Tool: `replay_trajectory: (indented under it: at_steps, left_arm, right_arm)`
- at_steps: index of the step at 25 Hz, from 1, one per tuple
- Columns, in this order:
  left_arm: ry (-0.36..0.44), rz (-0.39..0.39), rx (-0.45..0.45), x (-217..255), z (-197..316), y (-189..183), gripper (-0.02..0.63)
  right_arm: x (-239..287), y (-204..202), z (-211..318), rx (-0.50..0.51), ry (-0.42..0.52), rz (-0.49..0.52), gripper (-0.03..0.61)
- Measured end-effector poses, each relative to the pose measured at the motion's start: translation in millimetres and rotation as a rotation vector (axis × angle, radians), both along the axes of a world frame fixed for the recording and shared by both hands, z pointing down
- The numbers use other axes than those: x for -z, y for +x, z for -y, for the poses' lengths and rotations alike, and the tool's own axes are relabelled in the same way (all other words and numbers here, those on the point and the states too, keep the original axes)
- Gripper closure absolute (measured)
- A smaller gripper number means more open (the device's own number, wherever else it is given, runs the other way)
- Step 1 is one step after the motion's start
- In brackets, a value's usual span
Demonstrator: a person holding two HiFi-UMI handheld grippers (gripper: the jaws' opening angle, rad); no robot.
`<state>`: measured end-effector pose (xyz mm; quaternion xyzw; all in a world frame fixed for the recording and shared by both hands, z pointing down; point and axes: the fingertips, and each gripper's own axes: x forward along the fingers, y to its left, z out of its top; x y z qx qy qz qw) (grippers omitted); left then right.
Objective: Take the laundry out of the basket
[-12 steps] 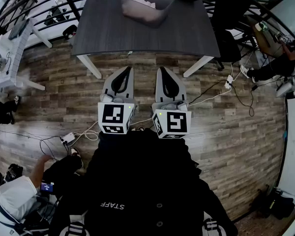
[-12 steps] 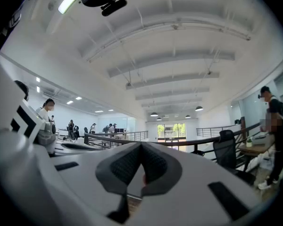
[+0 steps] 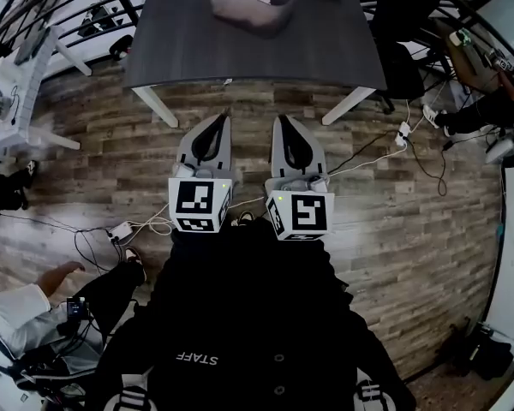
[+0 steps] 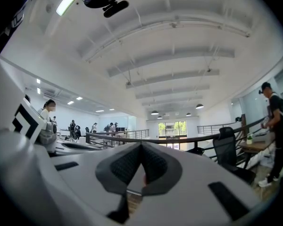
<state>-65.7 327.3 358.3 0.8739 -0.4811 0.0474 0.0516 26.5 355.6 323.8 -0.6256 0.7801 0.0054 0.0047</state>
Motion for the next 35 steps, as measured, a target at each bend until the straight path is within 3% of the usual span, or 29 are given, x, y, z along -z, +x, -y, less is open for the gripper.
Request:
replay_trajectory:
  at_steps: [11,20,26,35]
  left_arm:
    - [-0.053,0.02,0.058,-26.0,-10.0,-8.5,0.612]
    - [-0.08,0.021,0.084,-44.7,20.9,-15.9,0.612]
    - [-0.089,0.015,0.078,-59.1,70.1,-12.7,0.612]
    - [-0.119,0.007,0.092,-72.3,193.6,-24.1,0.612]
  right_arm:
    - [-27.4,13.9,-13.3,0.008,-0.059,0.012,0.565]
    - [-45.6,25.1,5.4,-0.022,-0.085,0.031,0.565]
    - [-58.3,26.3,56.4,-0.024,-0.097,0.012,0.565]
    - [-62.6,13.9,185.6,-0.022,-0.111,-0.015,0.565]
